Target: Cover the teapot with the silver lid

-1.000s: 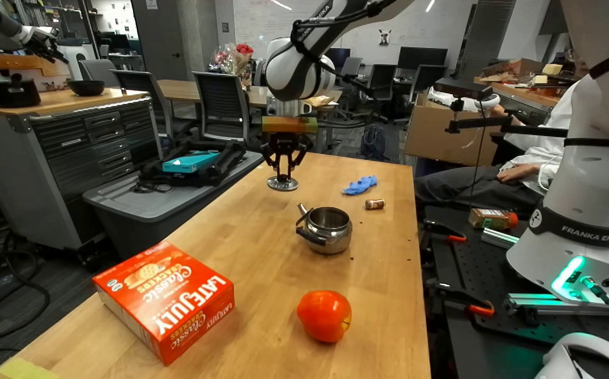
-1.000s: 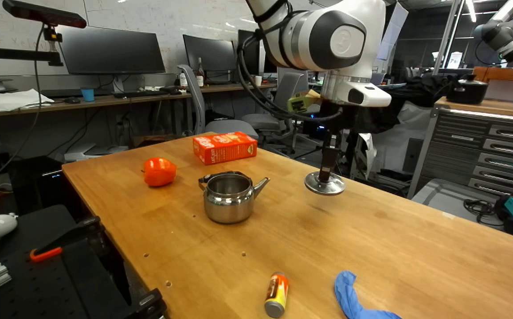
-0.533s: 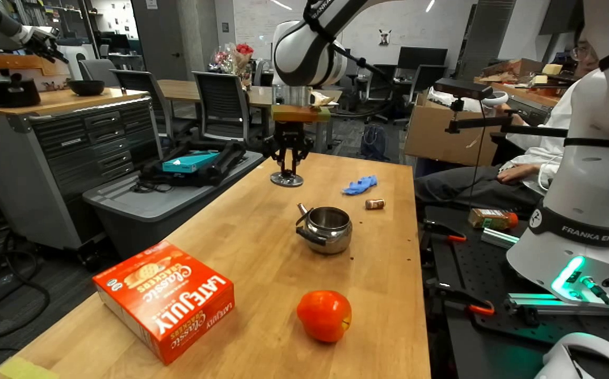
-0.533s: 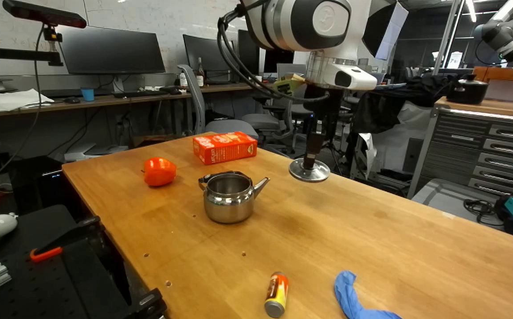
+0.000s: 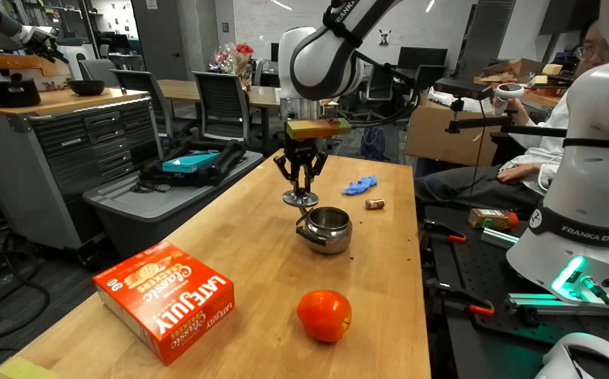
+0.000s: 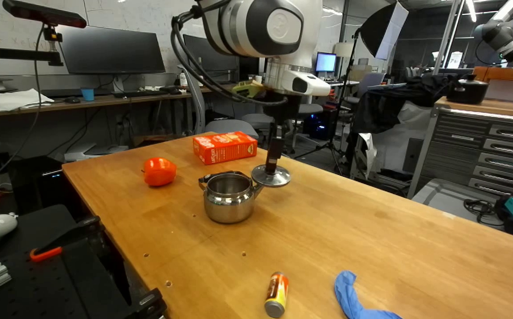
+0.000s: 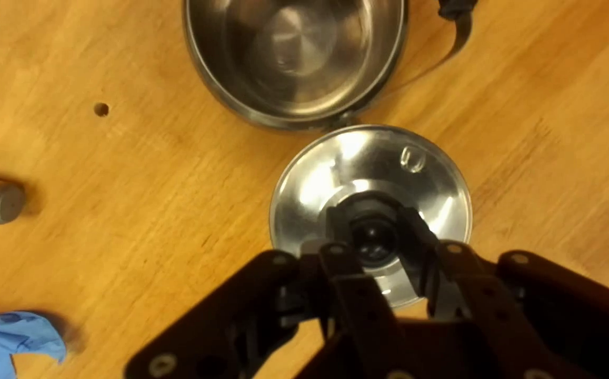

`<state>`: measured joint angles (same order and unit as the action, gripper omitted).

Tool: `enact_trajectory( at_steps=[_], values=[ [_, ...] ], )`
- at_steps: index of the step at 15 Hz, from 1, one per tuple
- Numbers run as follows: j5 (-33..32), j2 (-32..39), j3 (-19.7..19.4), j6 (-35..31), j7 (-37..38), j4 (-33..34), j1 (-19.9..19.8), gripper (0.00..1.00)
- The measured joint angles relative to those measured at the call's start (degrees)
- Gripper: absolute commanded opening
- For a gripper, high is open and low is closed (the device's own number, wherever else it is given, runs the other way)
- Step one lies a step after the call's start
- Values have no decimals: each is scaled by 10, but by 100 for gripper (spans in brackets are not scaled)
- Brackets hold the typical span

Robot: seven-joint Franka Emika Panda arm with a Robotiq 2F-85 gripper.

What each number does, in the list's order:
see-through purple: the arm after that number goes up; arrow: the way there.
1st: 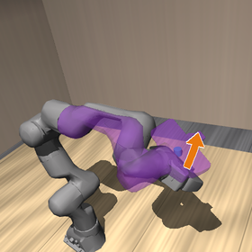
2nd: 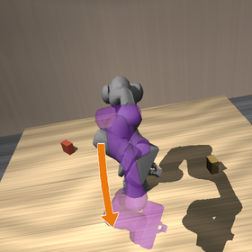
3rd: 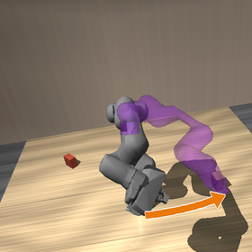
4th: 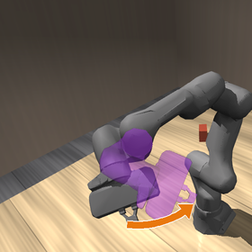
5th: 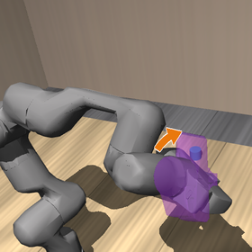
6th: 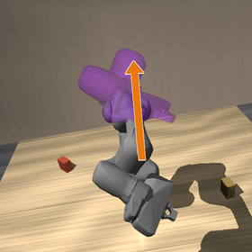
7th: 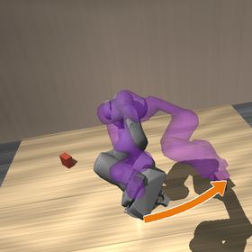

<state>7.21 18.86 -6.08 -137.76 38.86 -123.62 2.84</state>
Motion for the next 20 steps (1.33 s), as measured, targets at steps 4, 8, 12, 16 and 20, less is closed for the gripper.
enact_trajectory(
  at_steps=[4,8,12,16,20],
  values=[
    [-23,-40,7,-39,0,-62,20,10],
    [-38,-88,15,-62,0,-113,23,10],
    [-49,-124,24,-65,-9,-152,23,10],
    [-50,-131,32,-64,-29,-167,23,10],
    [-50,-123,35,-62,-42,-167,23,10]
  ],
)
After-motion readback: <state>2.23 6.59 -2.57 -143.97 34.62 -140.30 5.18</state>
